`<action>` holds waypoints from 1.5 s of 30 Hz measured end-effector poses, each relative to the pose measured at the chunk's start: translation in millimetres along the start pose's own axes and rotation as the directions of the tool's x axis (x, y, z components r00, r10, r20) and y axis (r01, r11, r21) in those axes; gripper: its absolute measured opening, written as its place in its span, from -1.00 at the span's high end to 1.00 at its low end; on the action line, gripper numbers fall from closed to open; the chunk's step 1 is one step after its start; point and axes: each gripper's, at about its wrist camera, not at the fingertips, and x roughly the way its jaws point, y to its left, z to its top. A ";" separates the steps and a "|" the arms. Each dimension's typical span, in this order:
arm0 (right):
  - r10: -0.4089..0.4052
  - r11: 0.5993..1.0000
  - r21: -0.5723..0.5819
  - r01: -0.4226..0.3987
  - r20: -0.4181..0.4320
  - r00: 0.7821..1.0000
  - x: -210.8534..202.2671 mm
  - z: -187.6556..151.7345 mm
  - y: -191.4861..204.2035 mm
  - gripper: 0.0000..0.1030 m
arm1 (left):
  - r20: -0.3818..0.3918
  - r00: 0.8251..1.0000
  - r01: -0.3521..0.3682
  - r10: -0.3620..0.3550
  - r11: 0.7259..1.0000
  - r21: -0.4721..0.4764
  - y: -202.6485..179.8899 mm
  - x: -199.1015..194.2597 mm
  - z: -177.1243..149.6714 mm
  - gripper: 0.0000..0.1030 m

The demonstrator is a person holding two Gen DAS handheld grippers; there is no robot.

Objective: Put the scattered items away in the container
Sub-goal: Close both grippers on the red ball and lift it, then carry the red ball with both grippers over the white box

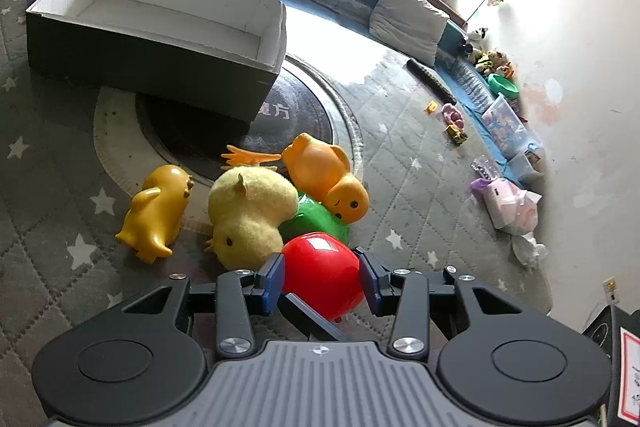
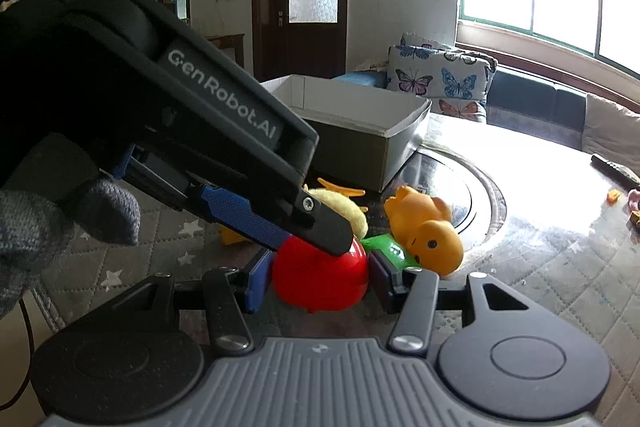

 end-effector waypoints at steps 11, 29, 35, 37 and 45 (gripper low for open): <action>0.013 0.999 -0.031 -0.011 0.056 0.998 7.4 38.1 -8.3 -0.02 | 0.037 0.999 0.025 -0.025 1.000 -0.009 1.1 -11.6 41.8 0.14; 0.104 0.992 -0.075 -0.104 0.000 0.995 143.2 154.8 -32.9 -0.02 | 0.077 0.997 -0.013 0.020 0.997 -0.081 61.7 16.8 179.2 0.15; 0.121 0.992 -0.034 -0.124 -0.096 0.988 200.5 161.8 -42.2 -0.02 | 0.013 1.000 -0.014 0.016 0.987 -0.161 100.8 54.7 208.8 0.15; 0.135 0.990 -0.024 -0.139 -0.133 0.982 215.4 160.2 -46.4 -0.02 | -0.007 1.000 -0.014 0.013 0.982 -0.187 111.2 63.5 212.0 0.16; 0.189 0.978 -0.039 -0.203 -0.229 0.955 239.3 148.8 -51.7 -0.02 | -0.048 0.998 -0.056 0.046 0.967 -0.249 135.3 77.3 207.4 0.21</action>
